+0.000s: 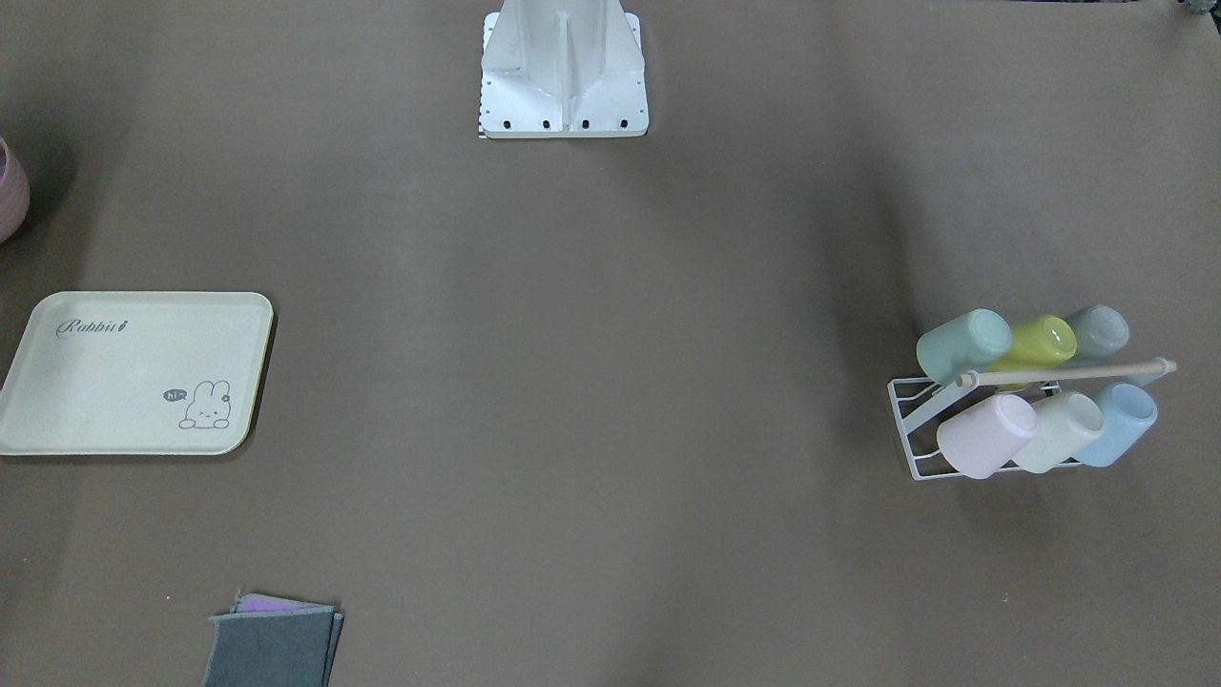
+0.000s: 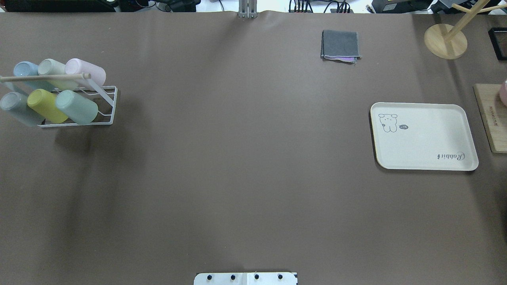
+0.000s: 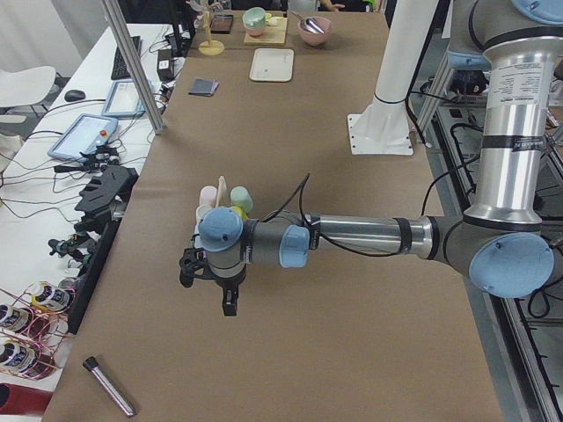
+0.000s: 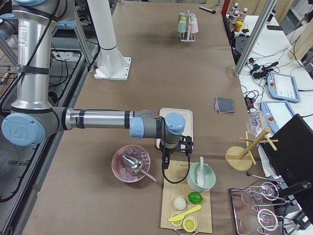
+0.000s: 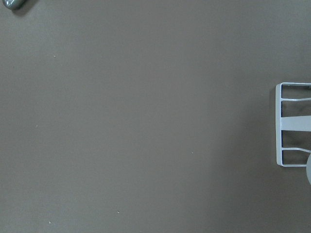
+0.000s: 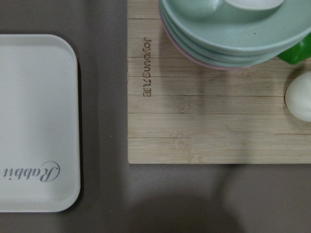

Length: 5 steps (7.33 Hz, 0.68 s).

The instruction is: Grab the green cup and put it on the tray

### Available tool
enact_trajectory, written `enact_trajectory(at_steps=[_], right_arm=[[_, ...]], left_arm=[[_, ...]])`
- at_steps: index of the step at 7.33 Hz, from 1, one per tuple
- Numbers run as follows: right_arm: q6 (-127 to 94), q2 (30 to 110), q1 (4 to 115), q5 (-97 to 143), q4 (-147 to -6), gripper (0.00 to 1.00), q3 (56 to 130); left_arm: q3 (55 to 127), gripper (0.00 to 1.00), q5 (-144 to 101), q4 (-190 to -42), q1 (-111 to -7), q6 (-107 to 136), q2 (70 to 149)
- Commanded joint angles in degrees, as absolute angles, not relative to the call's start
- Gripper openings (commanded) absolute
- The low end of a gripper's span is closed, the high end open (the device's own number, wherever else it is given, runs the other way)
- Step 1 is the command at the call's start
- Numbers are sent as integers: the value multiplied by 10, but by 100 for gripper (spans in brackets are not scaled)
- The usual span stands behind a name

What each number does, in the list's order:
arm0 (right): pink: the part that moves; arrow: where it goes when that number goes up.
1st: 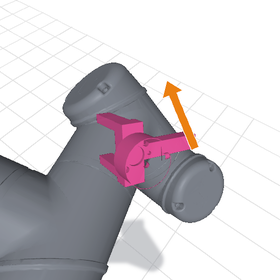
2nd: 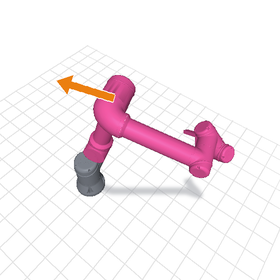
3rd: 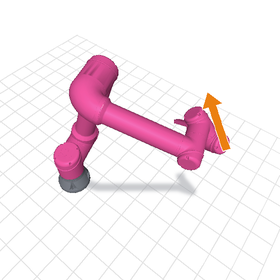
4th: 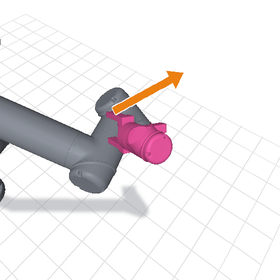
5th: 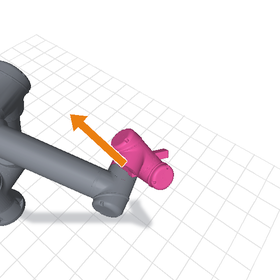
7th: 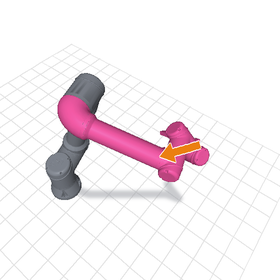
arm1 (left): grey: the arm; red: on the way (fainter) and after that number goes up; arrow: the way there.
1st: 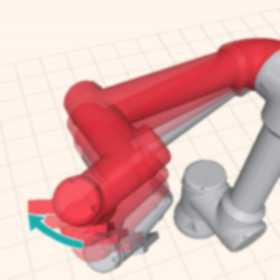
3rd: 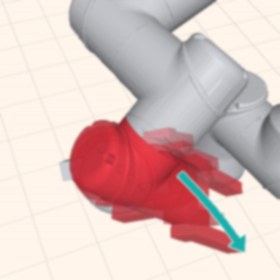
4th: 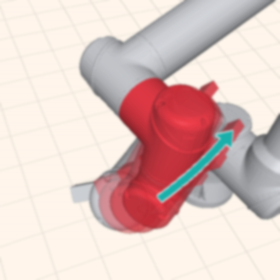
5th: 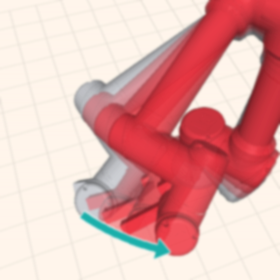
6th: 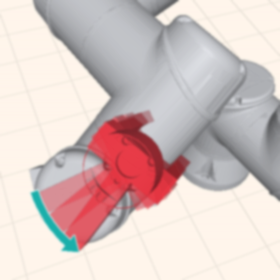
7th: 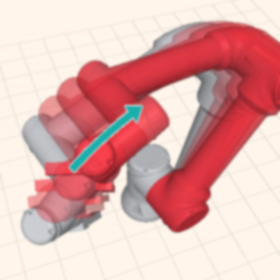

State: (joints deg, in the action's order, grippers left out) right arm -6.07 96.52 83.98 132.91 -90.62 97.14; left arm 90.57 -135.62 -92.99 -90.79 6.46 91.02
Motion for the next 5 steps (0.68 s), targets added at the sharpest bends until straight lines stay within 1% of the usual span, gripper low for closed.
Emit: enact_trajectory(at_steps=[1,4,5], right_arm=[[-62,948,839,1333,-913,100,970],[-73,942,832,1332,-907,100,973],[-99,903,804,1331,-914,100,963]], left_arm=[[901,98,-1356,-926,-908,65,911],[908,98,-1357,-926,-909,69,911],[917,98,-1355,-925,-909,69,911]])
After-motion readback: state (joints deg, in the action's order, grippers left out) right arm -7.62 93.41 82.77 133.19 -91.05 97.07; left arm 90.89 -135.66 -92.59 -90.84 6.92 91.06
